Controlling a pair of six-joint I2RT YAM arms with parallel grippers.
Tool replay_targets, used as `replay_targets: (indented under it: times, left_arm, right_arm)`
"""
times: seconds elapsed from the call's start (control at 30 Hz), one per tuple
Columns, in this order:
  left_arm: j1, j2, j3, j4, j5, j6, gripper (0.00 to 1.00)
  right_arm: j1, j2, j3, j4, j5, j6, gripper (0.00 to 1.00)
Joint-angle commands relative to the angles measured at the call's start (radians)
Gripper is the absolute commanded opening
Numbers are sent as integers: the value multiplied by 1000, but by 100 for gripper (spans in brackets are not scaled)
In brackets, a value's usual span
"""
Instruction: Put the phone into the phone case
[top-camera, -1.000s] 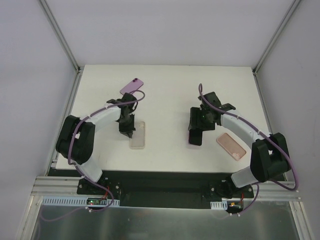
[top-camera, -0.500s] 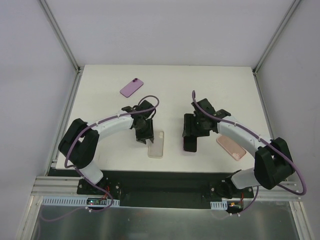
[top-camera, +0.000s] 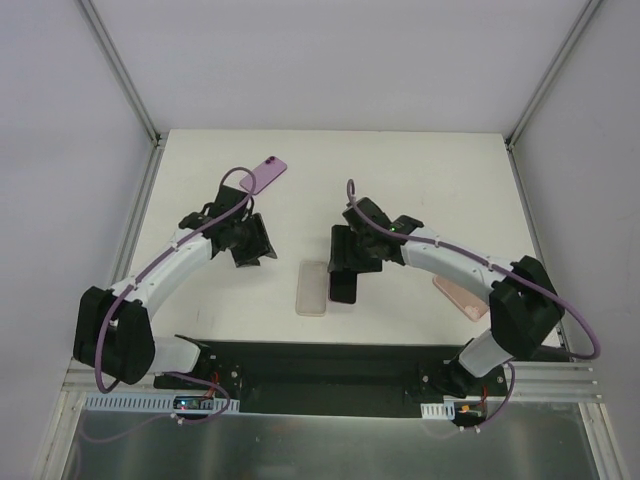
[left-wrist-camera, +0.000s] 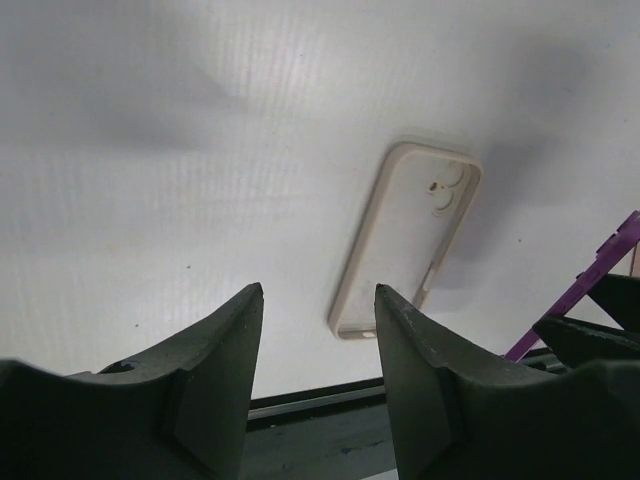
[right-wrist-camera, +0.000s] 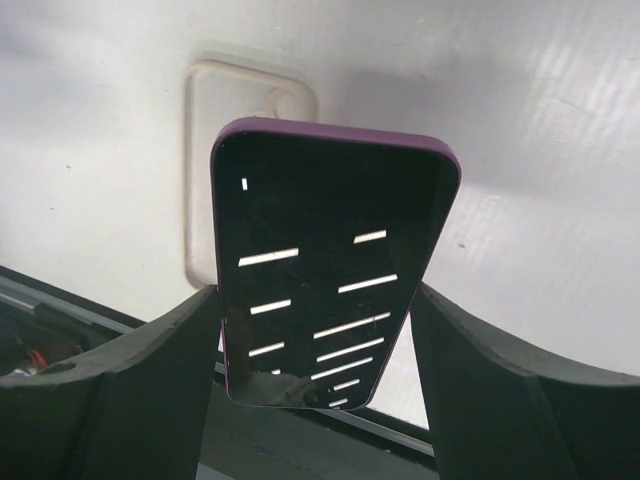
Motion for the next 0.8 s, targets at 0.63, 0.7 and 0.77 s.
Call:
replay_targets:
  times: [0.63, 0.7, 0.77]
  left_arm:
    - [57, -214, -217, 2, 68, 72, 49]
    - [57, -211, -221, 2, 68, 71, 49]
    - [57, -209, -224, 2, 64, 67, 49]
  right_arm:
    - [167, 355, 257, 63, 176, 229, 58]
    - [173, 354, 258, 62, 183, 229, 58]
    - [176, 349, 264, 52, 189, 229, 58]
